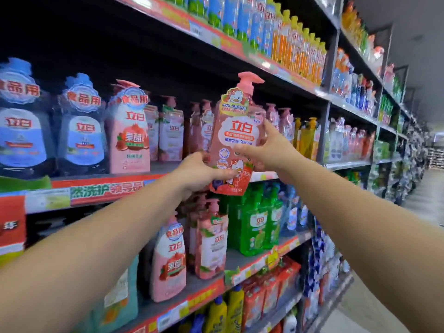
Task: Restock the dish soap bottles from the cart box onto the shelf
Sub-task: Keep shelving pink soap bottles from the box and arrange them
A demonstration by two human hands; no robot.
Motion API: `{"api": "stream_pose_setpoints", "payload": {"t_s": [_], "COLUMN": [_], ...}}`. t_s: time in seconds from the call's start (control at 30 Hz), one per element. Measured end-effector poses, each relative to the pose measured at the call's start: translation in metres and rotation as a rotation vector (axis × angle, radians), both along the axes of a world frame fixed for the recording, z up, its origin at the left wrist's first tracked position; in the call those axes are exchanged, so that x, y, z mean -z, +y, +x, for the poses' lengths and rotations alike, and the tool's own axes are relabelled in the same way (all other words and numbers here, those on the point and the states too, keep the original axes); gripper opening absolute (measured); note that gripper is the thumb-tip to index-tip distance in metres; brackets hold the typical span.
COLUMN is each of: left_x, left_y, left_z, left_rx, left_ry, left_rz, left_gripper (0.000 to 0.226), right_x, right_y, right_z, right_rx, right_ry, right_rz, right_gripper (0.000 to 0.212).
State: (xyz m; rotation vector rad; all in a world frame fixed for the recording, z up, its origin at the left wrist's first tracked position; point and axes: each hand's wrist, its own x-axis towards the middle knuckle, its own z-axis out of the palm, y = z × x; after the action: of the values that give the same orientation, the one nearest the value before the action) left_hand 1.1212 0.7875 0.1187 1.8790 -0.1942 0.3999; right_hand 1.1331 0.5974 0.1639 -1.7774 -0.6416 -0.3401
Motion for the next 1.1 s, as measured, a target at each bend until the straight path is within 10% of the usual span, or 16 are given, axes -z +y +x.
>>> {"api": "stream_pose_setpoints", "payload": {"t_s": [0.13, 0.37, 0.53, 0.67, 1.1], "left_x": [-0.029, -0.058, -0.047, -0.036, -0.036], "left_y": [0.009, -0.006, -0.013, -0.024, -0.044], "left_z": [0.060, 0.143, 0.203, 0.234, 0.292], "left_rx": [-0.084, -0.287, -0.468, -0.525, -0.481], "left_ry": [-0.026, -0.131, -0.054, 0.085, 0.167], "left_rz": [0.046, 0.058, 0.062, 0.124, 0.345], "left_gripper": [0.120, 0.052, 0.091, 0.042, 0.038], "right_x": [-0.023, -0.044, -0.043, -0.028, 0.013], "right_y": [0.007, 0.013, 0.017, 0.019, -0.006], "right_z": [0.063, 0.182, 0.261, 0.313, 0.386], "right_rx": [-0.051, -0.152, -0.236, -0.280, -0.334], "right_ry": [-0.092, -0.315, -0.311, -0.253, -0.136], "right_rz": [0.034, 0.059, -0.001, -0.068, -0.119], "right_gripper": [0.066, 0.075, 0.088, 0.072, 0.090]}}
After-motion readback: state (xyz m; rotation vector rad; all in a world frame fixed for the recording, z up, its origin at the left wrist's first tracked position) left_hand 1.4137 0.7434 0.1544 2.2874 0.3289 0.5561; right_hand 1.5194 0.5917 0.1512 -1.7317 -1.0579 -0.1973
